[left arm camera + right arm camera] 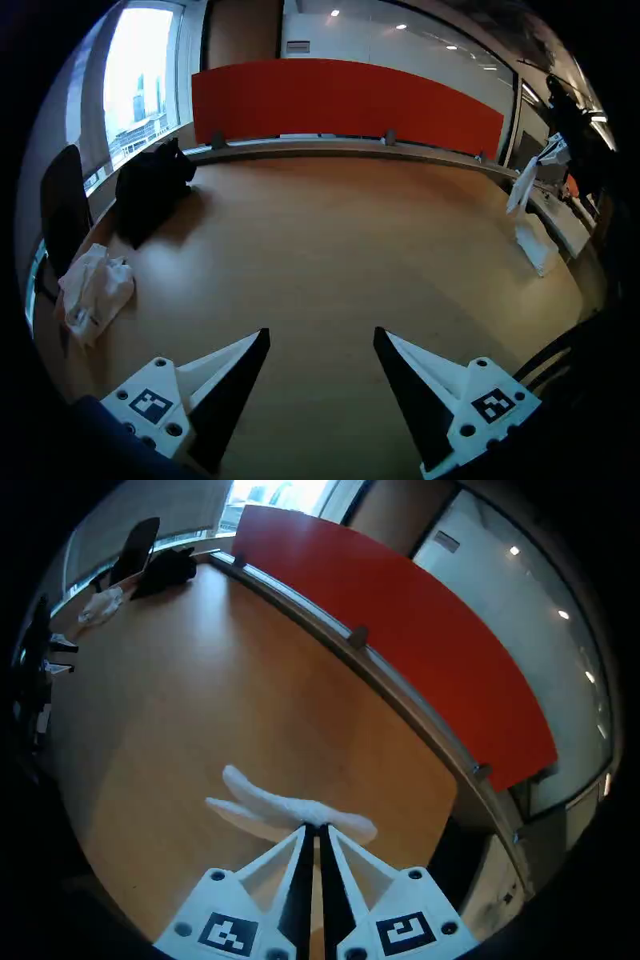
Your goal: Fold towel
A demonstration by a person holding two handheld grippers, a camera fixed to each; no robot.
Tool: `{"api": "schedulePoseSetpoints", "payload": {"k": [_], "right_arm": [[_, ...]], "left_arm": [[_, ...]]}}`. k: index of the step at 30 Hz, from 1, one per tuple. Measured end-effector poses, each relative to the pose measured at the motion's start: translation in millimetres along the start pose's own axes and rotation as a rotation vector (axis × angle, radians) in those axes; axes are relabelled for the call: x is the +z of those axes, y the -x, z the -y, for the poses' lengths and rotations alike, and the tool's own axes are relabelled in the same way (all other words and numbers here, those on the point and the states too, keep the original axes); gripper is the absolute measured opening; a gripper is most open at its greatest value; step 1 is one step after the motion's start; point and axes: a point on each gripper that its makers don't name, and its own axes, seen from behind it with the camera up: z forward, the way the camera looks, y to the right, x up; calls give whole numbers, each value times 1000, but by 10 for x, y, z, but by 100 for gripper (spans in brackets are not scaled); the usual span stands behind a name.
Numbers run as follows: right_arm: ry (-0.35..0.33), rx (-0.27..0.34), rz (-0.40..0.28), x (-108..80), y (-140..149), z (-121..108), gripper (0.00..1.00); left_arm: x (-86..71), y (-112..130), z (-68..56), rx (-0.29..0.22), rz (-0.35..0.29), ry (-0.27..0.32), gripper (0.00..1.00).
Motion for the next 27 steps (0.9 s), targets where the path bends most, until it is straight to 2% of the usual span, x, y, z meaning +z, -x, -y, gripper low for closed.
{"api": "schedulePoseSetpoints", "payload": {"k": [12, 20, 27], "right_arm": [[27, 38, 25, -149, 331, -56, 5], [53, 95, 68, -292, 774, -70, 5], [71, 144, 111, -345, 1188, -13, 5]], "left_arm": [[27, -45, -54, 15, 2, 12, 96], [27, -49, -47, 21, 4, 15, 96], [16, -26, -47, 25, 8, 16, 96]]}}
